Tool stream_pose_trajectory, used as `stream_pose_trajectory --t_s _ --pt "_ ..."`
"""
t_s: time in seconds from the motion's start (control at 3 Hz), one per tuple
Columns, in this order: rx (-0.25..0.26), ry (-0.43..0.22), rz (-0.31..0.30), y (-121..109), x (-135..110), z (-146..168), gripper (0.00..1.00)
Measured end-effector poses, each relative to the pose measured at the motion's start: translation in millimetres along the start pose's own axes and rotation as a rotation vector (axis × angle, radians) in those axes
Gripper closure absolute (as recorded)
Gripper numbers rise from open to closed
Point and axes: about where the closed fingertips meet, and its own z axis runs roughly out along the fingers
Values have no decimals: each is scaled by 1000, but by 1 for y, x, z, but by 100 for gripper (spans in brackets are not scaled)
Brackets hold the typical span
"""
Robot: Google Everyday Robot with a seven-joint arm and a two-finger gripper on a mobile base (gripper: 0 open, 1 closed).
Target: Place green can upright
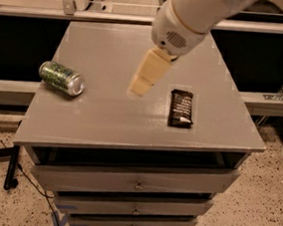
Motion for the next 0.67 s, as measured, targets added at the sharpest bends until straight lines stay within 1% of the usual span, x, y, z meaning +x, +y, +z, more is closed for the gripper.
stream_pose_trajectory --t_s 0.33,0.67 --pt "-38 -23 36 4 -62 52 0" --pt "-53 -23 85 9 -73 59 0"
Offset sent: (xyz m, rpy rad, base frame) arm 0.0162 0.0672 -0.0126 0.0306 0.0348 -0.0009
